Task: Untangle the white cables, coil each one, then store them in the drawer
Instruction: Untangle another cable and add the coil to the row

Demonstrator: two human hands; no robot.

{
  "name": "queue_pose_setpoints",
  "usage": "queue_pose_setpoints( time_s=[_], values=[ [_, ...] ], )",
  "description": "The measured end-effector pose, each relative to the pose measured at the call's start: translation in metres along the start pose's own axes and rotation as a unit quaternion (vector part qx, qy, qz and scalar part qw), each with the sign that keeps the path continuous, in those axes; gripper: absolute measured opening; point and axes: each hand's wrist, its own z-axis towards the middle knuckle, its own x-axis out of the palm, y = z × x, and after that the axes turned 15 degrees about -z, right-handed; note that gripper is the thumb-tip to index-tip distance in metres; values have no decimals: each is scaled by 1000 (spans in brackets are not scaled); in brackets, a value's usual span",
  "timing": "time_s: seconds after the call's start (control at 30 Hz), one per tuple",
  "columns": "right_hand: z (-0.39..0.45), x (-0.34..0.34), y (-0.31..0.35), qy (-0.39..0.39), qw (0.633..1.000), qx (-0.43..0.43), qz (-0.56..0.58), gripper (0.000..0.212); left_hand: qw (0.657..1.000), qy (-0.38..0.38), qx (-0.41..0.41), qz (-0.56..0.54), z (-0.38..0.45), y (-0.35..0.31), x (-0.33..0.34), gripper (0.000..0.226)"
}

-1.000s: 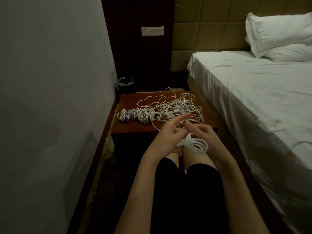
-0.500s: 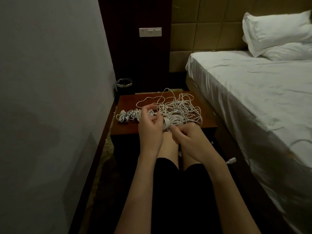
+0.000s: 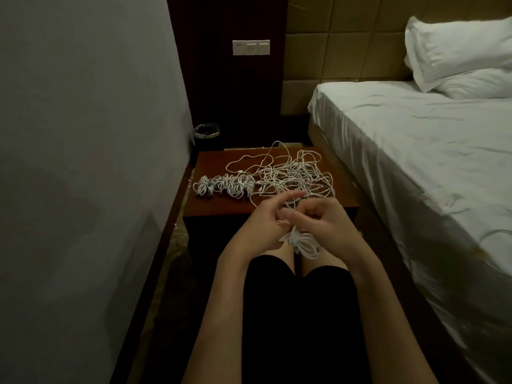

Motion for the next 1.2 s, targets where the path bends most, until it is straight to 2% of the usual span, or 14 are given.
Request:
queue_pose_setpoints(
  time_s=[0.13, 0.23, 0.3, 0.4, 0.5, 0.57, 0.63, 0.73, 0.8, 0.87, 0.97, 1.03, 1.1, 1.2],
  values=[
    [4, 5, -14, 16, 987, 77, 139, 30, 992, 47, -8, -118, -3, 2, 2, 46],
    [5, 19, -27, -4, 985, 124, 123, 22, 988, 26, 33, -148, -3, -2, 10, 39],
    [6, 29, -20, -51, 972, 167, 156, 22, 984, -50, 62, -162, 1, 0, 14, 31],
    [9, 40, -10, -81, 982, 165, 38, 34, 960, -203, 84, -176, 11, 7, 17, 24],
    [9, 45, -2, -10, 988, 135, -79, 38, 924, -335, 111, -147, 12, 11, 12, 20],
    [9, 38, 3, 52, 976, 122, -175, 36, 918, -364, 131, -84, 10, 14, 10, 17],
    [8, 27, 4, 83, 957, 98, -261, 36, 925, -354, 139, -18, 7, 17, 9, 13],
    [5, 8, 5, 89, 960, 70, -257, 38, 934, -331, 112, 76, 7, 23, 3, 12],
    [3, 0, 9, 46, 976, 35, -211, 39, 955, -267, 73, 108, 5, 21, 2, 16],
    [2, -3, 10, -7, 984, 11, -175, 37, 980, -166, 47, 102, 4, 18, 5, 19],
    [3, -5, -2, -59, 995, 40, -66, 30, 998, -56, 10, 2, 5, 12, 9, 23],
    [2, -9, -11, -58, 995, 73, 27, 25, 995, -10, 19, -101, 5, 9, 12, 26],
    [2, -6, -18, -41, 991, 92, 86, 20, 983, -11, 49, -177, 5, 9, 17, 26],
    [4, 7, -21, -51, 986, 87, 133, 14, 941, -89, 67, -319, 7, 12, 24, 25]
  ],
)
